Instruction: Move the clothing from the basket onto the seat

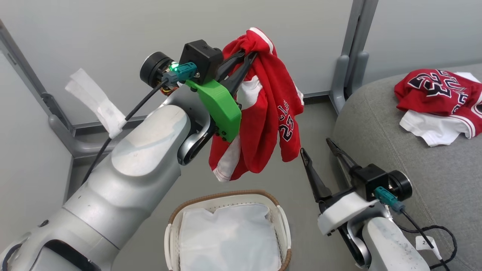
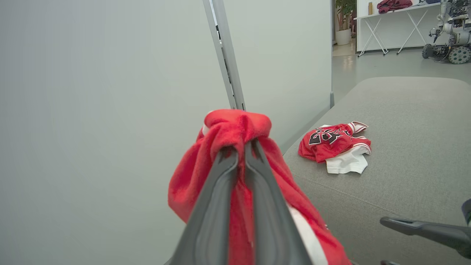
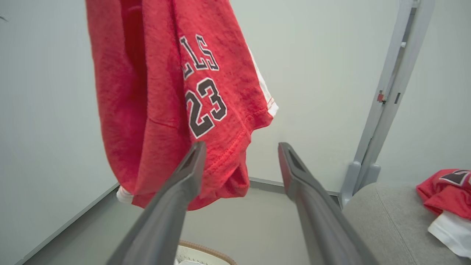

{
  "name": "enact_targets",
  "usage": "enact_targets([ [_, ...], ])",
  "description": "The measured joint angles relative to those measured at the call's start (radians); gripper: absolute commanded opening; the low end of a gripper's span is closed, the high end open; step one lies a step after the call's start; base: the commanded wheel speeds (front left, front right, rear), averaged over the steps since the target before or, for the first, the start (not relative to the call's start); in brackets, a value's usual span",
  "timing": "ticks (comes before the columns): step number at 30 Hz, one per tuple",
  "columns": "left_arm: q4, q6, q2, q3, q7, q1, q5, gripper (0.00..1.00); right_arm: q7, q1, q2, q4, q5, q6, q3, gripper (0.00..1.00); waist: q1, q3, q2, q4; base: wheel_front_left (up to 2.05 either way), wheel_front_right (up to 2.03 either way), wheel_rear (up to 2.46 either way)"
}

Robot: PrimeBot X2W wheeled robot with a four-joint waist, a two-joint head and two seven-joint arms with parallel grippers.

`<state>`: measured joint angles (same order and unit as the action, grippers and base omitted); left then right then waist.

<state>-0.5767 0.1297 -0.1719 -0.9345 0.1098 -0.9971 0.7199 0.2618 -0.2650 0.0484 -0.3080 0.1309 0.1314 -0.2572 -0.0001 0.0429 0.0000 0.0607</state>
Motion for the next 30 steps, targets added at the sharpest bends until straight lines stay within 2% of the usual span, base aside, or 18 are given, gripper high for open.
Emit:
enact_targets([
  [13,0.035,0.001,0.02,-0.027,-0.012,-0.021,0.021,0.0,0.0,-0.142,0.0,-0.067,0.037,0.0,-0.166,1.0,0.0,0.029,0.0,-0.062,0.0,0.0,0.0],
  [22,0.072,0.001,0.037,-0.037,-0.022,-0.021,0.042,0.0,0.0,-0.242,0.0,-0.233,0.027,0.0,-0.145,1.0,0.0001,0.035,0.0,-0.092,0.0,0.0,0.0],
  [28,0.099,0.001,0.042,-0.045,-0.027,-0.017,0.051,0.0,0.0,-0.306,-0.001,-0.317,0.065,0.0,-0.189,1.0,0.0001,0.035,0.0,-0.108,0.0,0.0,0.0],
  [29,0.101,0.001,0.042,-0.046,-0.029,-0.015,0.053,0.0,0.0,-0.318,0.0,-0.329,0.068,0.0,-0.195,0.46,0.0,0.034,0.0,-0.111,0.0,0.0,0.0],
  [30,0.102,0.0,0.04,-0.045,-0.029,-0.01,0.054,0.0,0.0,-0.329,0.0,-0.336,0.072,0.0,-0.198,0.19,0.0001,0.033,0.0,-0.113,0.0,0.0,0.0],
])
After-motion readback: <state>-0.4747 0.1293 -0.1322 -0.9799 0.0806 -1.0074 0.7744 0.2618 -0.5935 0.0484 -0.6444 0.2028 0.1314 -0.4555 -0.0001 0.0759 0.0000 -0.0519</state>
